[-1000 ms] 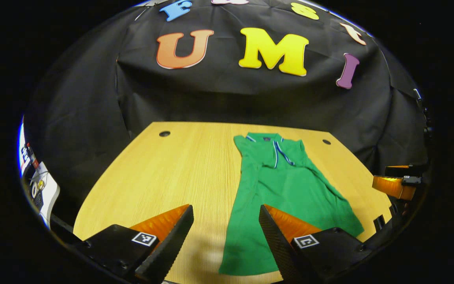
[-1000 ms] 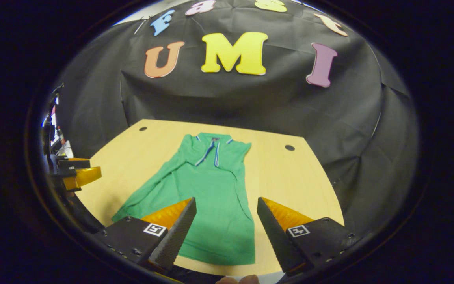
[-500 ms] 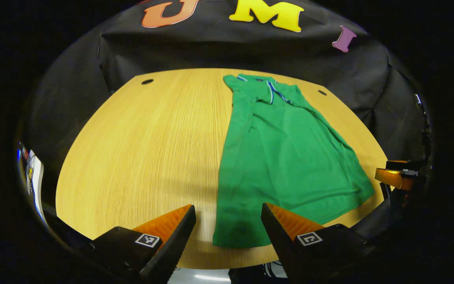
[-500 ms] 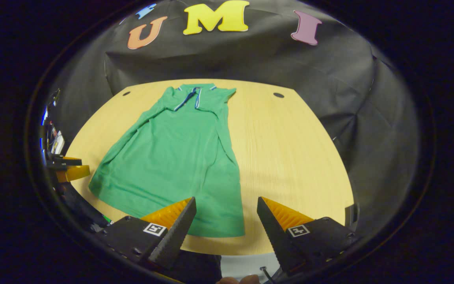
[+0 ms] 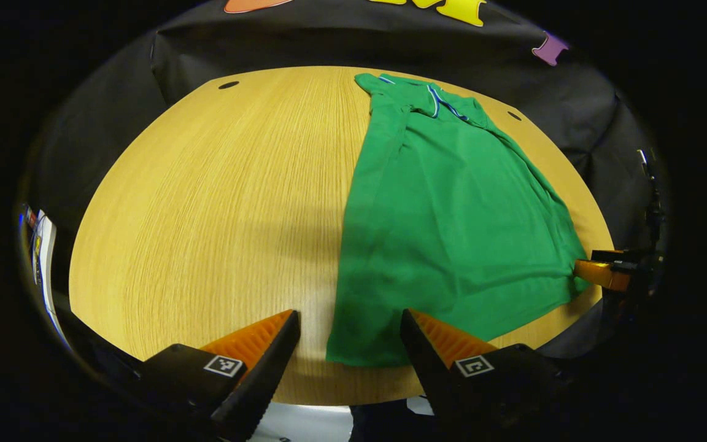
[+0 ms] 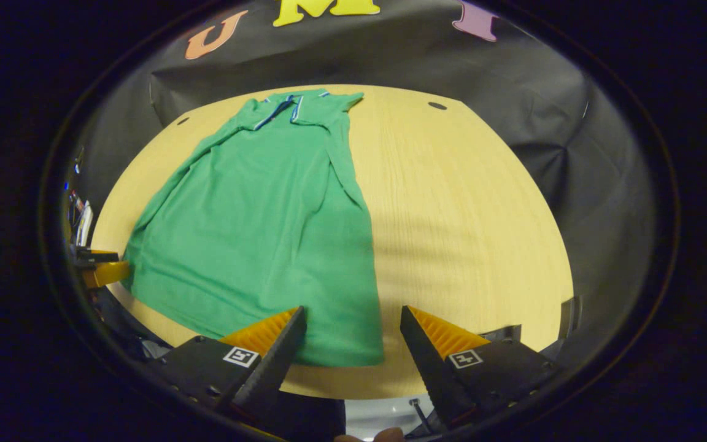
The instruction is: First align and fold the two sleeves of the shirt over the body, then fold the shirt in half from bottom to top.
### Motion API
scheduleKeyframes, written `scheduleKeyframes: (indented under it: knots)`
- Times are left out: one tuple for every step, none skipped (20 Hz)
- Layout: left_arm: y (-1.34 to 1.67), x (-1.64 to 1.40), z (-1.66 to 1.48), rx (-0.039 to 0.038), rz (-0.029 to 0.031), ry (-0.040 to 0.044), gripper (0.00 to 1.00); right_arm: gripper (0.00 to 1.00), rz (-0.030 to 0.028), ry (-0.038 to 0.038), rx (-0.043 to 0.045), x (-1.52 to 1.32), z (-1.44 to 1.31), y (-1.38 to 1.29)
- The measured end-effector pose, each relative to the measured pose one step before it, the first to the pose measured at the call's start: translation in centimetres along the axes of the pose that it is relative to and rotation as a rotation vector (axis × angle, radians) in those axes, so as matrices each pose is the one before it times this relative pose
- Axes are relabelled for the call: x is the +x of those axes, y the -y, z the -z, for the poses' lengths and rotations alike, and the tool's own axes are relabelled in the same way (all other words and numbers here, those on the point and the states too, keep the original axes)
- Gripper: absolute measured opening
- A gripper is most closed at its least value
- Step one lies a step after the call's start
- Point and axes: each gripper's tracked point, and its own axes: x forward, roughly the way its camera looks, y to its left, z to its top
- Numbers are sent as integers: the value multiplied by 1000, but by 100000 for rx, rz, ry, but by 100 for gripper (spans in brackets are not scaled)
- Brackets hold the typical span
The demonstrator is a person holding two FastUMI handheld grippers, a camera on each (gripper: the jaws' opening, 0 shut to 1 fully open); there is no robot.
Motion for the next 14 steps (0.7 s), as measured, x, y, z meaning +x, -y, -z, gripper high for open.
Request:
scheduleKeyframes:
  knots:
    - [7,243,-20,899,-389,-65,100,96,-995,806,996,185,-275,-246]
    - [60,213,126,356,-487,-468,100,96,-636,-474,-55,18,94,-5]
    - [-74,-154,226,247,-619,-319,100,94,-2142,-288,353,66,64,-236]
    - [-79,-2,91,281,-1262,-938,100,94,-1310,-1482,1475,236,189,-389]
    - [-225,5,163,1156,-2068,-1262,100,82,123,806,439,30,-268,122]
    - [-172,242,-51,739,-1601,-791,100,83,-117,-1223,-254,8,376,308]
    - [34,-311,-112,-638,-131,165,100,83,-253,675,302,-156,-306,-36]
    - [-40,-313,43,-26,258,309,91,70,250,-1068,1345,-9,219,180]
    - [212,35,22,-5,325,-150,98,57,88,4,1825,14,-166,132]
    - [233,15,-189,202,747,-61,74,53,-153,-743,872,-7,26,-75]
    - [212,190,-24,94,941,185,69,37,-1107,-71,-1593,-32,-224,-328]
    - [120,-39,-252,-807,983,277,49,37,-1510,-576,-1008,39,-1,-711]
    - [-38,66,-93,-1107,261,452,39,4,578,761,-2211,264,-3,73]
    - [123,-35,-5,-1245,724,492,25,5,212,-365,-2302,16,-196,-261]
